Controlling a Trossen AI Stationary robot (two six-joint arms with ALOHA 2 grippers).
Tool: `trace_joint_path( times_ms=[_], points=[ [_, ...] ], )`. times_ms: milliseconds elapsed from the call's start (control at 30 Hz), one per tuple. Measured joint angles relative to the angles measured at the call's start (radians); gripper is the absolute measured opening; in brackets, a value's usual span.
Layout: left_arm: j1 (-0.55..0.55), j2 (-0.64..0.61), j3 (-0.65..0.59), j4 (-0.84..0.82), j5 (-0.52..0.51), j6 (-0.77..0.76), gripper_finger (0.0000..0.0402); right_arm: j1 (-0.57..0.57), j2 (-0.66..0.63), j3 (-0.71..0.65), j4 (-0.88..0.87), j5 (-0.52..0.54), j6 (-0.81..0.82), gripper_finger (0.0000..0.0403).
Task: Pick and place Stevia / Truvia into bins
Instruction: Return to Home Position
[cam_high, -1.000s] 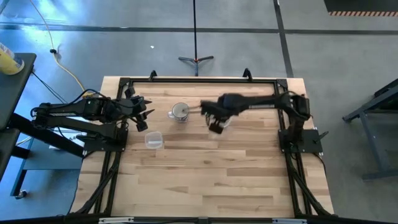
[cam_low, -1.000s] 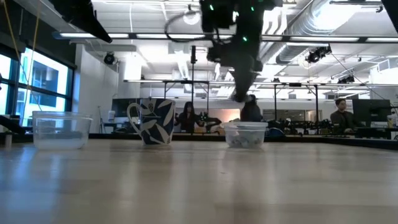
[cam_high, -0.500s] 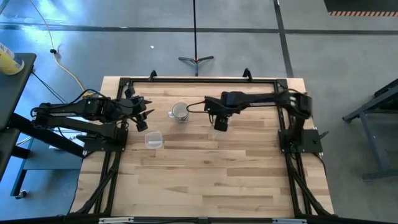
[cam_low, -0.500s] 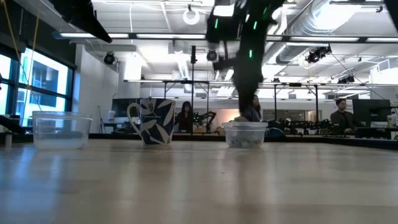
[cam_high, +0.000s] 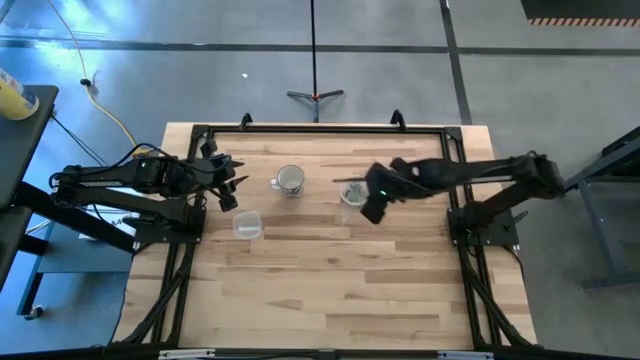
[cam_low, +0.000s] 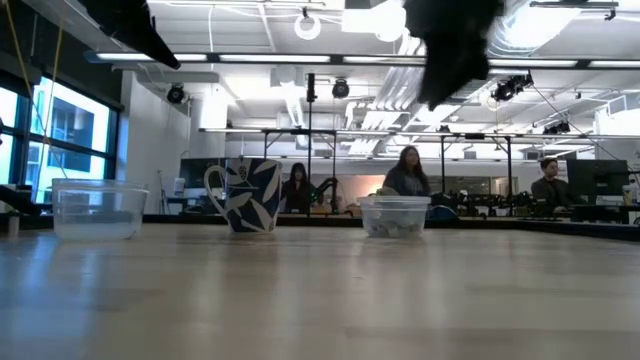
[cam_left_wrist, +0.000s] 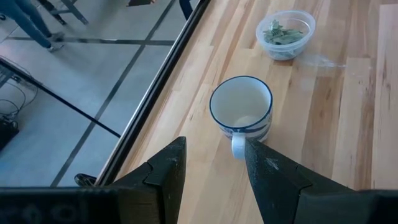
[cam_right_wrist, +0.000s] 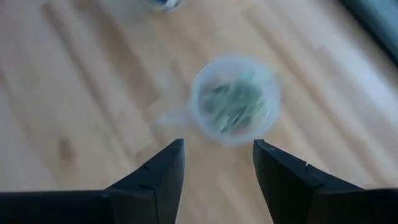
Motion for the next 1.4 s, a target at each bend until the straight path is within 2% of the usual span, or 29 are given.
trace_joint_path(
  times_ms=[167,300,400,533,667,900,1133,1267,1400],
  points=[
    [0.0,0.0,0.0,0.0,0.0,0.0,0.02,0.028,-0.184,-0.248,0.109,-0.043,-0.021,0.0172],
    [0.0,0.0,0.0,0.0,0.0,0.0,0.02,0.031,-0.379,-0.443,0.243,-0.056,-0.086,0.0165],
    [0.0,0.0,0.0,0.0,0.0,0.0,0.02,0.039,-0.537,-0.541,0.317,-0.083,-0.104,0.0161],
    [0.0,0.0,0.0,0.0,0.0,0.0,0.02,0.07,-0.715,-0.63,0.409,-0.015,-0.172,0.0162],
    [0.0,0.0,0.0,0.0,0.0,0.0,0.02,0.092,-0.841,-0.699,0.461,0.073,-0.254,0.0161],
    [0.0,0.0,0.0,0.0,0.0,0.0,0.02,0.12,-0.995,-0.849,0.636,0.168,-0.362,0.0158],
    [0.0,0.0,0.0,0.0,0.0,0.0,0.02,0.122,-1.082,-0.99,0.817,0.132,-0.412,0.0158],
    [0.0,0.0,0.0,0.0,0.0,0.0,0.02,0.122,-1.1,-1.031,0.85,0.104,-0.436,0.0158],
    [0.0,0.0,0.0,0.0,0.0,0.0,0.02,0.122,-1.101,-1.064,0.869,0.132,-0.481,0.0158]
  ],
)
